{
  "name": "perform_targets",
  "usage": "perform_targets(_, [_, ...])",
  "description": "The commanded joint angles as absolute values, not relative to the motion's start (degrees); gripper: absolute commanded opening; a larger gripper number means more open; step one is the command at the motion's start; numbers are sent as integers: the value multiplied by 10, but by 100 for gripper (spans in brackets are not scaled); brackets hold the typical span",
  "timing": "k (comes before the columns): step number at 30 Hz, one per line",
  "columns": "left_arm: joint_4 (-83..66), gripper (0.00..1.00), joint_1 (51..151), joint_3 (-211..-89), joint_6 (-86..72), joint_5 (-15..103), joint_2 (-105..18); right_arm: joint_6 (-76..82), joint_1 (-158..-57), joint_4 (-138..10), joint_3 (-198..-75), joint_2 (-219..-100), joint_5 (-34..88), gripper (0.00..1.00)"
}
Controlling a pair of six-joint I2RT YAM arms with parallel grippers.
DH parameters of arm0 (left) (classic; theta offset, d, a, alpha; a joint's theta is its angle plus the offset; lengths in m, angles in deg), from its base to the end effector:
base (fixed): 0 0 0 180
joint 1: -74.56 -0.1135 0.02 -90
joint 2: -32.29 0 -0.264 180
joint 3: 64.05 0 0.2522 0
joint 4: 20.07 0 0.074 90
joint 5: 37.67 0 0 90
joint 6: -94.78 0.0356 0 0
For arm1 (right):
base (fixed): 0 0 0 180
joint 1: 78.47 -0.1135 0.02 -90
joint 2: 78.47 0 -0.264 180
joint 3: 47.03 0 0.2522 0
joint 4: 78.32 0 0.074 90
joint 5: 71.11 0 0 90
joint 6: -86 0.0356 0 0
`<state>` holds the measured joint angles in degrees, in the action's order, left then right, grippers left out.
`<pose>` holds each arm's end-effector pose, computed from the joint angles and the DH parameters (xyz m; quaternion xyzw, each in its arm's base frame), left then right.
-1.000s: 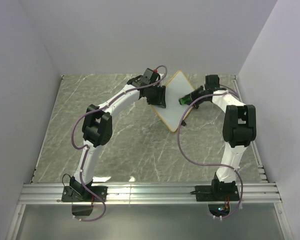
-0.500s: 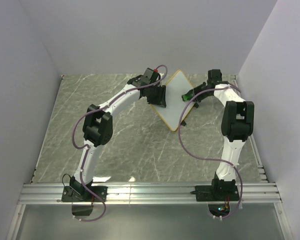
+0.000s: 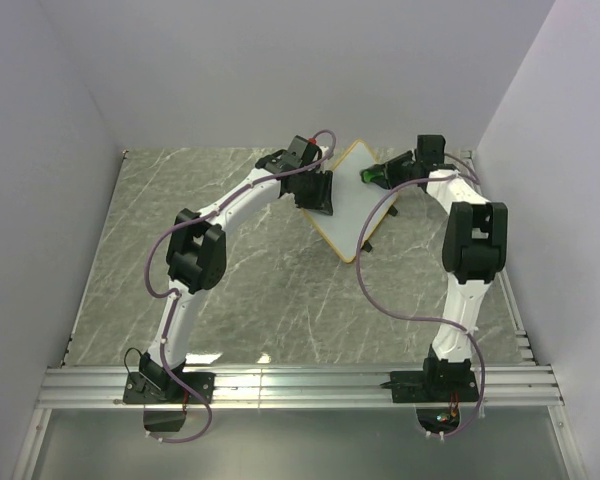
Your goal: Erase the whiteboard
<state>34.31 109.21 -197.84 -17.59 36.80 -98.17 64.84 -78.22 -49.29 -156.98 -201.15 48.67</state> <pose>0.4151 -0.2985 0.2448 0.1447 0.9240 -0.2696 0.2295 0.4869 0.0156 0.2103 0.4137 0.7861 0.4163 0.1941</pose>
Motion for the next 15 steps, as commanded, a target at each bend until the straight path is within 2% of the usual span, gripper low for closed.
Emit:
perform_targets(1, [394, 0, 1116, -1978, -136, 404, -1020, 633, -787, -535, -1512, -1956, 469, 0])
perform_targets(5, [394, 6, 1116, -1979, -139, 412, -1018, 555, -761, -514, -1450, -1864, 439, 0])
perform_targets(8, [396, 18, 1115, -1978, -139, 417, -1016, 505, -751, -465, -1423, -1803, 387, 0])
perform_targets(9, [394, 28, 1115, -1977, -139, 418, -1014, 492, -750, -444, -1420, -1788, 367, 0])
perform_targets(11, [394, 43, 1114, -1973, -140, 420, -1011, 457, -748, -390, -1406, -1748, 306, 0])
perform_targets(12, [392, 58, 1114, -1973, -143, 429, -1009, 448, -748, -374, -1400, -1736, 287, 0])
perform_targets(14, [389, 71, 1114, -1972, -147, 442, -1004, 436, -748, -338, -1363, -1703, 244, 0])
perform_targets(15, [383, 81, 1113, -1971, -152, 451, -997, 434, -748, -331, -1346, -1693, 235, 0])
